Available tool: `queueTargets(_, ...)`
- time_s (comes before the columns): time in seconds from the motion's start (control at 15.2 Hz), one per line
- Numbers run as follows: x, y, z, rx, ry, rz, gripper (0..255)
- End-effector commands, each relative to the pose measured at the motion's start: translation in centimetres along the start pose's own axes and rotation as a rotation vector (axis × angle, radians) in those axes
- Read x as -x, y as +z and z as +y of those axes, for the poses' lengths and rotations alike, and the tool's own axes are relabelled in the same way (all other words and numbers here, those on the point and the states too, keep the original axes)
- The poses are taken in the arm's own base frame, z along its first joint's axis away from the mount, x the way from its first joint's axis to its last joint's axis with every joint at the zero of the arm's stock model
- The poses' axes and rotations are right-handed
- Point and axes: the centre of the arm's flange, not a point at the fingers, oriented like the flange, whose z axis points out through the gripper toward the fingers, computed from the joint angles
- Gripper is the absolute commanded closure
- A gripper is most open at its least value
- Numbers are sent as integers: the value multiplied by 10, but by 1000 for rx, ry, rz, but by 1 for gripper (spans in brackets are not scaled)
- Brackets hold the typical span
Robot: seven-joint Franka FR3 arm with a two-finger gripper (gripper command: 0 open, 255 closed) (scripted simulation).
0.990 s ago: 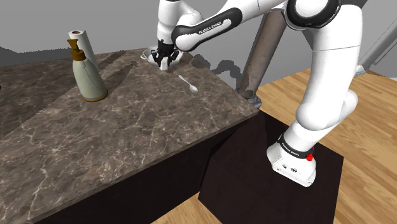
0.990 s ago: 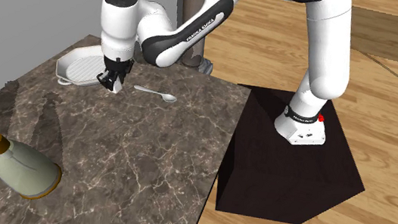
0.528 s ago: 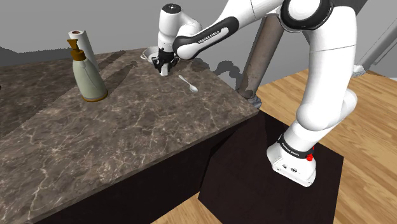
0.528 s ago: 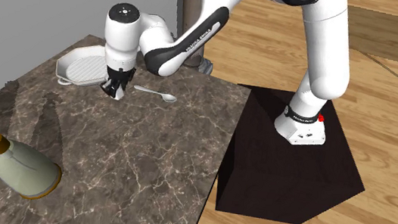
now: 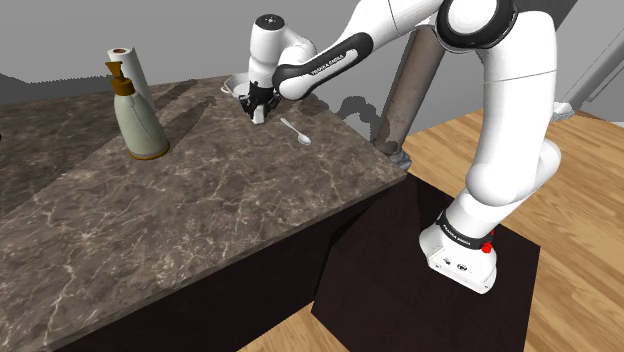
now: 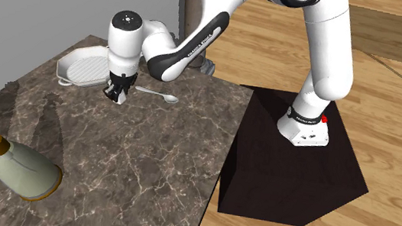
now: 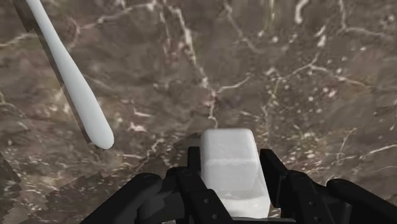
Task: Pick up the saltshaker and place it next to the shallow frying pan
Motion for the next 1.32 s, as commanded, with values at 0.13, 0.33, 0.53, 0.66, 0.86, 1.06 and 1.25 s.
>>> queueTargets(0.13, 0, 0, 0, 0, 0, 0, 0)
queueTargets(0.33, 0, 0, 0, 0, 0, 0, 0)
queueTargets(0.53, 0, -13, 0, 0, 0, 0, 0)
queueTargets(0.66, 0, -40, 0, 0, 0, 0, 0)
queueTargets(0.86, 0, -50, 0, 0, 0, 0, 0)
queueTargets(1.06, 0, -50, 0, 0, 0, 0, 0)
queueTargets(1.25, 0, -50, 0, 0, 0, 0, 0)
